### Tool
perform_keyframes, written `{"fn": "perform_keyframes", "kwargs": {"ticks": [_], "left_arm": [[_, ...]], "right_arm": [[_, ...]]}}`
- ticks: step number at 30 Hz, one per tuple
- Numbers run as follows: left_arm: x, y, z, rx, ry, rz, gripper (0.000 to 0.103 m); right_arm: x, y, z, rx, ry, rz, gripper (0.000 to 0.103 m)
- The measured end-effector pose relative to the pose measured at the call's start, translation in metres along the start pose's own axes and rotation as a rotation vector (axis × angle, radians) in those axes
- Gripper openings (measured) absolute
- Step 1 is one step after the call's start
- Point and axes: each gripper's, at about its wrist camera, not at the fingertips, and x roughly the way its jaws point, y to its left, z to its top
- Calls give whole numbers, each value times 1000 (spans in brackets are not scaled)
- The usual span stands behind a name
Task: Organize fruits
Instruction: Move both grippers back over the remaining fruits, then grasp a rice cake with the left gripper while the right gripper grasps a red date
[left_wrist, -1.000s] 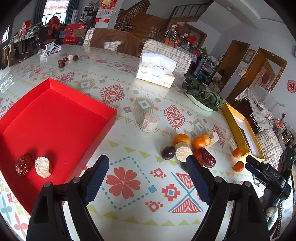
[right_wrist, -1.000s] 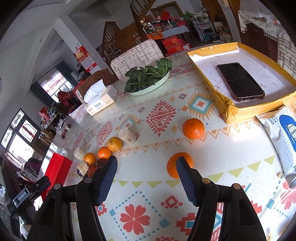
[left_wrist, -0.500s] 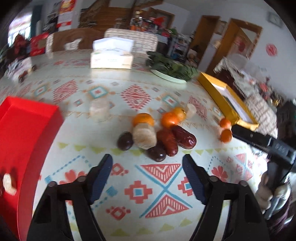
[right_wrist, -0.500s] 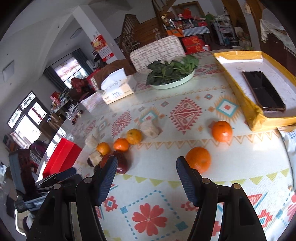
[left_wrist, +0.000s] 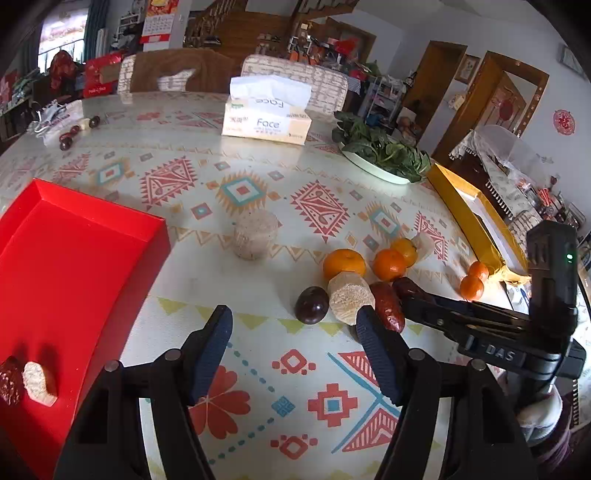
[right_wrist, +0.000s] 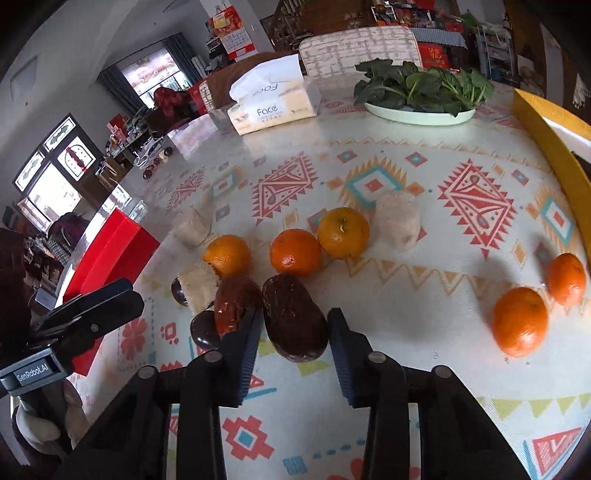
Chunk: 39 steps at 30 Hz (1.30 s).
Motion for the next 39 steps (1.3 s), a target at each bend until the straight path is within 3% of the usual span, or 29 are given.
{"fn": "perform_keyframes", "kwargs": {"ticks": [13, 16, 21, 23, 30, 32, 39], "left_arm": [[41, -37, 12, 196, 54, -13, 69], [50, -44, 13, 224, 69, -22, 62], [59, -57, 10, 309, 60, 44, 58], [57, -56, 10, 309, 50, 57, 50], [41, -48, 6, 264, 13, 38, 46], [28, -43, 5, 241, -10, 20, 34], [-12, -4, 0, 119, -70, 15, 34]], "right_arm": [[-12, -14, -7, 34, -23, 12, 36], [-16, -14, -6, 38, -31, 15, 35], [-17, -14, -7, 38, -32, 15, 35], [-17, -14, -7, 39, -34, 15, 35], [-23, -10, -10, 46, -65, 14, 35], [-27, -7, -10, 47, -76, 13, 35], [-34, 10, -15, 44, -83, 29, 35]]}}
